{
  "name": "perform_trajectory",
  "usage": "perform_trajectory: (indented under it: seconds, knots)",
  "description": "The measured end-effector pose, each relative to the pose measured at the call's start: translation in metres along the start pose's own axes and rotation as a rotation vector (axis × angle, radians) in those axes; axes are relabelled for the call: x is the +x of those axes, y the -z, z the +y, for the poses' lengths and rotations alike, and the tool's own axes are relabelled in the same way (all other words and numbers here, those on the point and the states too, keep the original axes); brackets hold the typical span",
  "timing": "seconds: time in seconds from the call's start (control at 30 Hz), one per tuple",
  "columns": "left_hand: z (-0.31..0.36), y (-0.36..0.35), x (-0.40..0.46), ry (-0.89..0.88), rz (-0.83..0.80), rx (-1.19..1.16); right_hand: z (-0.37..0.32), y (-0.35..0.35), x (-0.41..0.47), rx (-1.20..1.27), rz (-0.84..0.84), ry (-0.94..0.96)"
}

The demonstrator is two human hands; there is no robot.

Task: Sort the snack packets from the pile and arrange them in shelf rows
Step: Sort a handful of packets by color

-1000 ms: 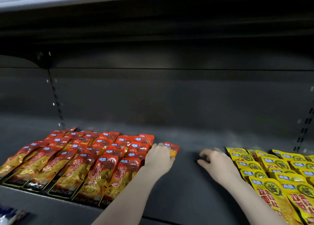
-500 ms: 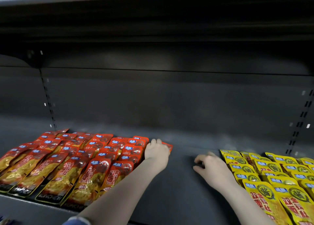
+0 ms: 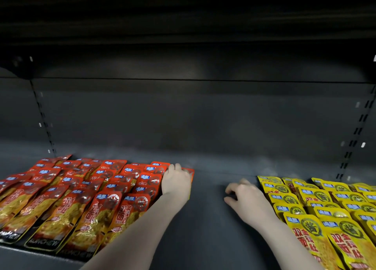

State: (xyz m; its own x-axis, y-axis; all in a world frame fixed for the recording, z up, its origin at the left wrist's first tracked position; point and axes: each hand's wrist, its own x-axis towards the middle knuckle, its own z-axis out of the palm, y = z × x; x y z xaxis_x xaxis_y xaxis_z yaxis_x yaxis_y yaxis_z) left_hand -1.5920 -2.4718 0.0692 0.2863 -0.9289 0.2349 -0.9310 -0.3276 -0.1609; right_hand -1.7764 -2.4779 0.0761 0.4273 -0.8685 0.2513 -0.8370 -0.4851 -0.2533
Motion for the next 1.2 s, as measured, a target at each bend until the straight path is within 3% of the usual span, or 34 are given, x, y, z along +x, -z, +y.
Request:
perform_trajectory:
  seconds: [0.33, 0.53, 0.9, 1.2]
  knots:
    - [-0.005, -0.001, 0.0, -0.084, -0.03, 0.047, -0.003, 0.001, -0.001, -0.002, -0.007, -0.011]
    - [0.0, 0.009, -0.003, -0.044, 0.043, -0.074, -0.007, 0.008, -0.005, -0.05, -0.01, -0.038]
    - [0.016, 0.051, -0.048, 0.014, 0.132, -0.179, 0.006, 0.048, -0.021, -0.278, 0.159, -0.031]
    - [0.026, 0.076, -0.101, -0.108, 0.171, -0.396, 0.056, 0.071, -0.088, -0.348, 0.239, -0.112]
